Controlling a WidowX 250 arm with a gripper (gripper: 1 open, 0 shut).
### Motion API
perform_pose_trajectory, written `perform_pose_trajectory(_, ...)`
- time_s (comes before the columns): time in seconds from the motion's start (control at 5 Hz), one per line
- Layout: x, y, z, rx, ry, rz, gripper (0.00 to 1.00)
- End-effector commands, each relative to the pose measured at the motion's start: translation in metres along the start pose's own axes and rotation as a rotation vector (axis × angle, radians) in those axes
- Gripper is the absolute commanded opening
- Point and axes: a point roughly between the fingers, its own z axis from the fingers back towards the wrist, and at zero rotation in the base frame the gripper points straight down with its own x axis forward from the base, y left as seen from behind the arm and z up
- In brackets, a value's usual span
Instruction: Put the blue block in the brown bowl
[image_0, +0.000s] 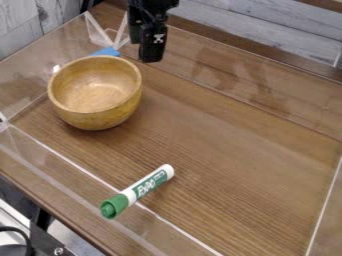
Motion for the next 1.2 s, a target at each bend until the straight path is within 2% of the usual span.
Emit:
perform_pose_trajectory(0.0, 0.0, 0.017, 0.015, 0.069, -0.042, -0.021, 1.0)
perform_pose_trajectory(0.4, -0.006, 0.033, 0.008, 0.087, -0.044, -0.057, 1.0)
perform_pose_trajectory(1.0, -0.022, 0.056, 0.0, 0.126, -0.048, -0.096, 1.0)
